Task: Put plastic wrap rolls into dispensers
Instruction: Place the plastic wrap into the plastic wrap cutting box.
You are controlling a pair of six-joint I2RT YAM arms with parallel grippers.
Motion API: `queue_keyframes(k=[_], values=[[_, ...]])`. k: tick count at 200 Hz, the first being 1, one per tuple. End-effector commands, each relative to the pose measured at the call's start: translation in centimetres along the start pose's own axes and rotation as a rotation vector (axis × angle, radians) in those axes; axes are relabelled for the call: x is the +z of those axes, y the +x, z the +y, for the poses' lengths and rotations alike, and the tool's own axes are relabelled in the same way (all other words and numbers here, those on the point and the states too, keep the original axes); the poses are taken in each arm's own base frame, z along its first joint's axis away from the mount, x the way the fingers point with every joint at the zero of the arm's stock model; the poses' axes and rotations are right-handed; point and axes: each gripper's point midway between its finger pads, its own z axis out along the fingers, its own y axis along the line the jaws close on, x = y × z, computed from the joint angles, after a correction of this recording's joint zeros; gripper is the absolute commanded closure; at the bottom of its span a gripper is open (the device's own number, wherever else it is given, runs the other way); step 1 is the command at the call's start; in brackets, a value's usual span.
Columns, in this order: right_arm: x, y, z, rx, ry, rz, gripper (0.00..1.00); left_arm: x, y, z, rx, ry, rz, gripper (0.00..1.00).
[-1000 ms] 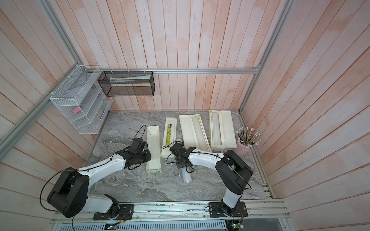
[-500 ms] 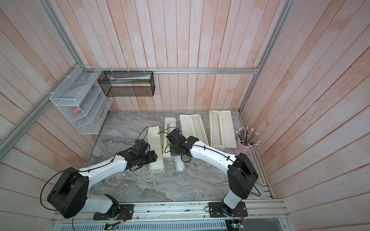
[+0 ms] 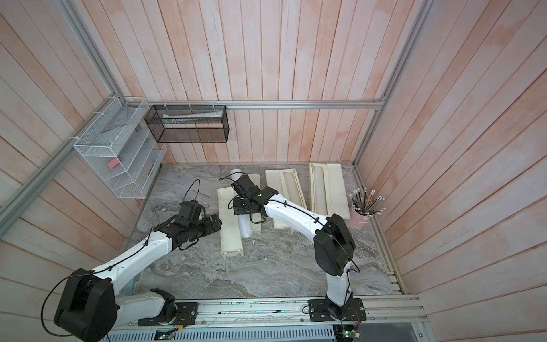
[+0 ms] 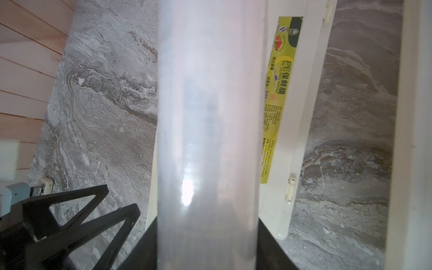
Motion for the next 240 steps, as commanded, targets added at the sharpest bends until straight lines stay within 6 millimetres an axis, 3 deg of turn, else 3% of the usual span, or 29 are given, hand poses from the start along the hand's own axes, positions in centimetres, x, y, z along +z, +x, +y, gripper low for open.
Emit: queue_keyframes(k=[1, 67, 134, 240], values=[[-0.8, -3.0, 2.7, 0.040, -0.096, -0.065, 0.80, -0.4, -0.1, 0.6, 0.007, 0.009, 0.019, 0.00], [2.5, -1.9, 5.2, 0.059, -0.134, 0.002, 0.79, 0.0, 0.4, 1.4, -0.003, 0.018, 0.036, 0.00], [5.1, 1.8, 6.2, 0.104, -0.131, 0.072, 0.79, -0.3, 0.5, 1.8, 0.000, 0.013, 0.030, 0.00], [8.1, 5.3, 3.6, 0.108, -0.047, 0.155, 0.80, -0.3, 0.9, 2.2, 0.001, 0.010, 0.029, 0.00]])
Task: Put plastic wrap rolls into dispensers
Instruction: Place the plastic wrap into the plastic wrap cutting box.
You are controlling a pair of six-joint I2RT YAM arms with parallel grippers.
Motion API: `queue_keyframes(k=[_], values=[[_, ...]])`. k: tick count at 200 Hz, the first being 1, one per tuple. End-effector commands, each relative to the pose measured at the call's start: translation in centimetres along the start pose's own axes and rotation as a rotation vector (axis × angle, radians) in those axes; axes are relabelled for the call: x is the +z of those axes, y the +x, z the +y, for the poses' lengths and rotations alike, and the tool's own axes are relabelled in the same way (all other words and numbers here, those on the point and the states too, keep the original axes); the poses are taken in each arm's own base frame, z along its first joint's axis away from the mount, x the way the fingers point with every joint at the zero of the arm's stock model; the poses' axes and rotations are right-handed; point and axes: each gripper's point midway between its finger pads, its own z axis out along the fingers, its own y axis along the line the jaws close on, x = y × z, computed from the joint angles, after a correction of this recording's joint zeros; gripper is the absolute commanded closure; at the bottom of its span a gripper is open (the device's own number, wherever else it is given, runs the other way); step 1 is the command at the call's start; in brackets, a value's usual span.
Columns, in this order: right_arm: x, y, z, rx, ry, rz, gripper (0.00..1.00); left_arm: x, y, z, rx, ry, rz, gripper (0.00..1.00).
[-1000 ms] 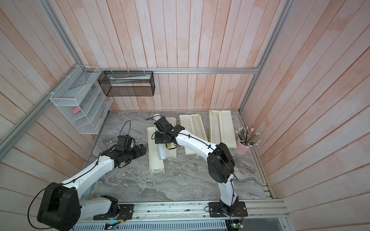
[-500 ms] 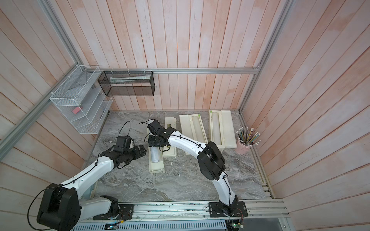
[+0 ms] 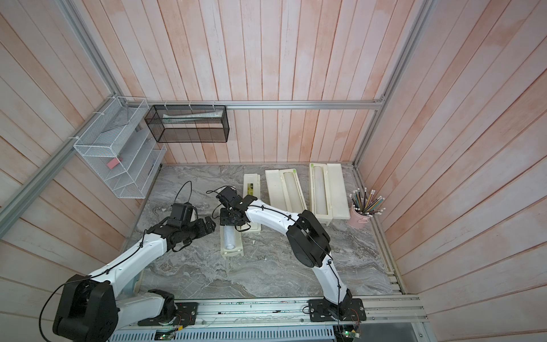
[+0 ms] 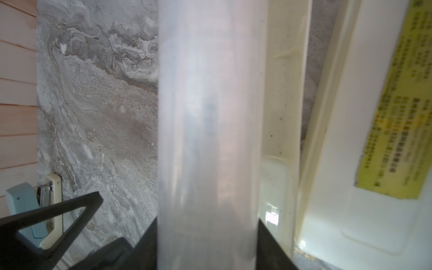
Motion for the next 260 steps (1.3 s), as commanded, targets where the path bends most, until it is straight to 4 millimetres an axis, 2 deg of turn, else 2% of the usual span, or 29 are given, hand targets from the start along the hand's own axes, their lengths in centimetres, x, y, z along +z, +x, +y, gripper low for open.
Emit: queue_keyframes(k=[1, 31, 45, 71, 81, 95, 105, 119, 131, 160, 171, 193, 213, 228, 260], values=[[0.7, -0.6, 0.3, -0.006, -0.013, -0.018, 0.80, -0.2, 0.1, 0.2, 0.015, 0.006, -0.007, 0.00], [1.4, -0.2, -0.2, 0.002, 0.001, -0.005, 0.76, -0.1, 0.2, 0.3, 0.021, 0.003, -0.005, 0.00], [1.9, -0.2, -0.6, 0.006, 0.013, -0.005, 0.65, 0.0, 0.2, 0.3, 0.020, 0.004, -0.006, 0.00], [2.8, -0.1, -0.9, 0.000, 0.031, 0.005, 0.54, 0.0, 0.3, 0.1, 0.019, 0.013, -0.006, 0.00], [3.0, -0.3, -1.0, -0.005, 0.043, 0.005, 0.46, 0.1, 0.3, 0.1, 0.019, 0.016, -0.006, 0.00], [3.0, -0.5, -0.9, -0.010, 0.047, -0.001, 0.36, 0.2, 0.4, 0.2, 0.020, 0.016, -0.001, 0.00], [2.8, -0.7, -0.7, -0.017, 0.041, -0.006, 0.33, 0.2, 0.4, 0.1, 0.023, 0.019, 0.001, 0.00], [2.1, -1.2, -0.2, -0.032, 0.037, -0.027, 0.25, 0.3, 0.4, 0.1, 0.022, 0.020, 0.004, 0.00], [1.0, -1.7, 0.6, -0.051, 0.014, -0.043, 0.21, 0.4, 0.4, -0.1, 0.021, 0.029, 0.003, 0.00], [-3.0, -3.5, 2.1, -0.090, -0.019, -0.112, 0.16, 0.4, 0.2, -0.8, 0.018, 0.060, 0.005, 0.00], [-4.4, -4.2, 2.1, -0.105, -0.006, -0.147, 0.13, 0.4, 0.1, -1.1, 0.019, 0.075, 0.002, 0.00], [-6.9, -5.7, 1.0, -0.120, 0.045, -0.220, 0.08, 0.4, -0.1, -1.5, 0.022, 0.088, 0.007, 0.00], [-8.1, -7.1, -0.8, -0.128, 0.096, -0.266, 0.04, 0.5, -0.2, -1.9, 0.030, 0.111, 0.005, 0.00], [-8.1, -7.9, -2.7, -0.120, 0.128, -0.270, 0.03, 0.4, -0.4, -2.4, 0.028, 0.130, 0.005, 0.00], [-6.9, -8.9, -6.8, -0.086, 0.185, -0.253, 0.03, 0.5, -0.7, -2.9, 0.024, 0.148, 0.011, 0.00]])
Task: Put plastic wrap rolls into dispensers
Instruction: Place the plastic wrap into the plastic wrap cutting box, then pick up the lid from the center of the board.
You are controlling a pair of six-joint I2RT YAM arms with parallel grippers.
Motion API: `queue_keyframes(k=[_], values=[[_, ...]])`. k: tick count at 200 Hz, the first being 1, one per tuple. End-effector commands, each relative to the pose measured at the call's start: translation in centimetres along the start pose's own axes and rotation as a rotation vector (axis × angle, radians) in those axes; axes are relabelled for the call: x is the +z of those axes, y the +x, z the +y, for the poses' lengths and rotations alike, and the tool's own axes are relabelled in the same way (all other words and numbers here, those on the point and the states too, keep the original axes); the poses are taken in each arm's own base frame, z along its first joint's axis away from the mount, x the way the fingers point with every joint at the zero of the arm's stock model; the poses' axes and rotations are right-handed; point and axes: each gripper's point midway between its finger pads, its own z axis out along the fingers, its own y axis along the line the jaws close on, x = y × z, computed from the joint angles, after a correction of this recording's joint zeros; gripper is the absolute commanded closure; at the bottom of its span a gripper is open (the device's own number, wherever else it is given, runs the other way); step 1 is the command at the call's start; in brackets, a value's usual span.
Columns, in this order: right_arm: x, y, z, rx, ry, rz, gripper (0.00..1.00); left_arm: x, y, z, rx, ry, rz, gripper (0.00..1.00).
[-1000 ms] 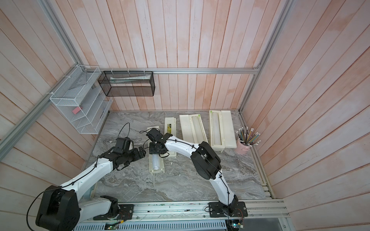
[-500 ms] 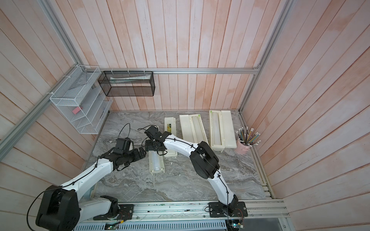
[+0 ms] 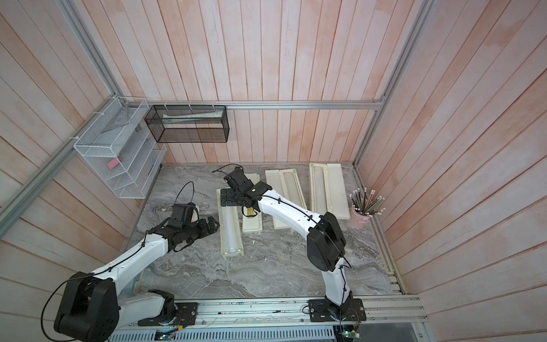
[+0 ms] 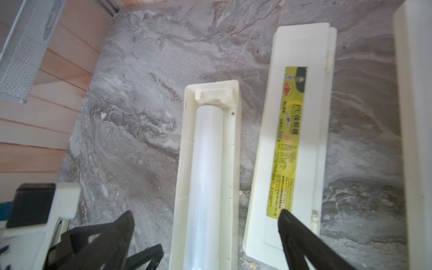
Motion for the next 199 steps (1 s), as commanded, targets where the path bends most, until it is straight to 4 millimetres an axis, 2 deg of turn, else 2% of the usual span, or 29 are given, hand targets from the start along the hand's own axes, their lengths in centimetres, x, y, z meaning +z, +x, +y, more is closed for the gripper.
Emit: queue_keyframes(k=[1, 60, 125, 151, 199], values=[[2.4, 1.3, -4.5, -0.017, 0.115, 0.047, 0.03, -0.1, -1.1, -1.1, 0.013, 0.040, -0.016, 0.00], [6.9, 2.9, -9.3, 0.013, 0.225, 0.111, 0.03, -0.1, -1.3, -1.6, 0.012, 0.056, -0.011, 0.00], [11.3, 5.4, -10.6, 0.032, 0.206, 0.212, 0.03, -0.2, -1.1, -3.1, 0.057, 0.067, 0.029, 0.03], [12.4, 6.6, -11.4, 0.034, 0.227, 0.254, 0.03, -0.2, -0.7, -3.7, 0.041, 0.073, 0.052, 0.03], [13.8, 8.2, -12.4, 0.031, 0.262, 0.308, 0.02, -0.9, -1.7, -4.7, 0.040, 0.065, 0.034, 0.03]])
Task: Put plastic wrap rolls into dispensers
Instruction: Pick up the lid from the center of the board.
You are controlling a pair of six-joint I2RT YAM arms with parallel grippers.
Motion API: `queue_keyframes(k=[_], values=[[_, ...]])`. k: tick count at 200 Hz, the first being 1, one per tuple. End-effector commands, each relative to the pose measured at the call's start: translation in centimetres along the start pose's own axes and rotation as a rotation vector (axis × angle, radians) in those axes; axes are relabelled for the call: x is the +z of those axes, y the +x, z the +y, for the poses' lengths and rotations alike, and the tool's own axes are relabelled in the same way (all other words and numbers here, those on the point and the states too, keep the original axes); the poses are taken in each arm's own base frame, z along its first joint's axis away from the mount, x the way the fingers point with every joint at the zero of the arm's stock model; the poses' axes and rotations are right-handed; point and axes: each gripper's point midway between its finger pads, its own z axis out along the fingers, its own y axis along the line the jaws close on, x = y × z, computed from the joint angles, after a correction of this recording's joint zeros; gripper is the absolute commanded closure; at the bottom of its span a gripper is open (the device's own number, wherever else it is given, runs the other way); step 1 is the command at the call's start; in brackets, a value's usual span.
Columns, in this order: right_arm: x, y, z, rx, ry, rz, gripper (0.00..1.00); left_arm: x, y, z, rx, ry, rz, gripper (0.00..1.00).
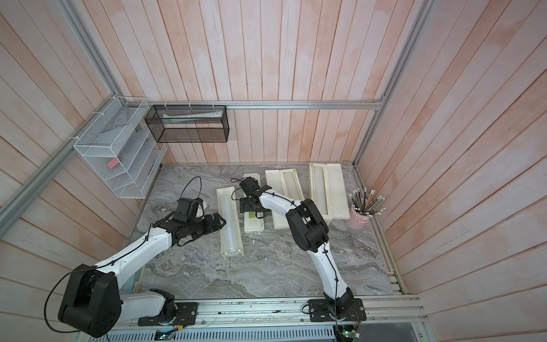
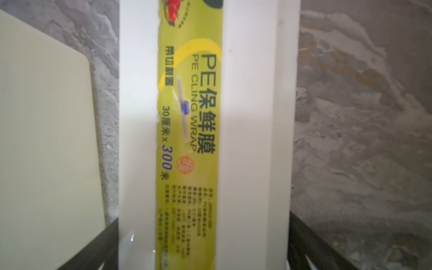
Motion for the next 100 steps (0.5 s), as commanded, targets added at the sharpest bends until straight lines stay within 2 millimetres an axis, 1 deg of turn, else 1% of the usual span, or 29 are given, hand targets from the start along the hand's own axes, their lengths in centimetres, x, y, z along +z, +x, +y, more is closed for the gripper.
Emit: queue_keyframes(k=[1, 20, 31, 46, 61, 78, 100], values=[[2.2, 1.8, -1.4, -0.003, 0.057, 0.085, 0.02, -0.6, -1.4, -1.0, -0.004, 0.000, -0.021, 0.03], [2.6, 2.1, -1.8, -0.014, 0.085, 0.103, 0.04, -0.4, -1.3, -1.3, -0.006, 0.003, -0.008, 0.03], [2.3, 1.8, -1.8, -0.014, 0.088, 0.093, 0.09, -0.3, -1.3, -1.3, -0.006, 0.007, -0.006, 0.03], [1.3, 1.0, -1.4, -0.011, 0.069, 0.061, 0.13, -0.2, -1.1, -1.2, -0.007, 0.009, -0.002, 0.03], [-0.5, -0.4, -1.0, -0.005, 0.044, 0.005, 0.16, -0.2, -1.0, -1.4, -0.006, 0.020, 0.000, 0.03], [-2.7, -2.0, -0.5, 0.001, 0.017, -0.056, 0.17, -0.4, -0.9, -2.2, 0.003, 0.058, 0.012, 0.04], [-5.4, -3.5, 0.4, 0.011, -0.045, -0.104, 0.17, -0.6, -0.4, -2.4, 0.047, 0.053, 0.023, 0.07]])
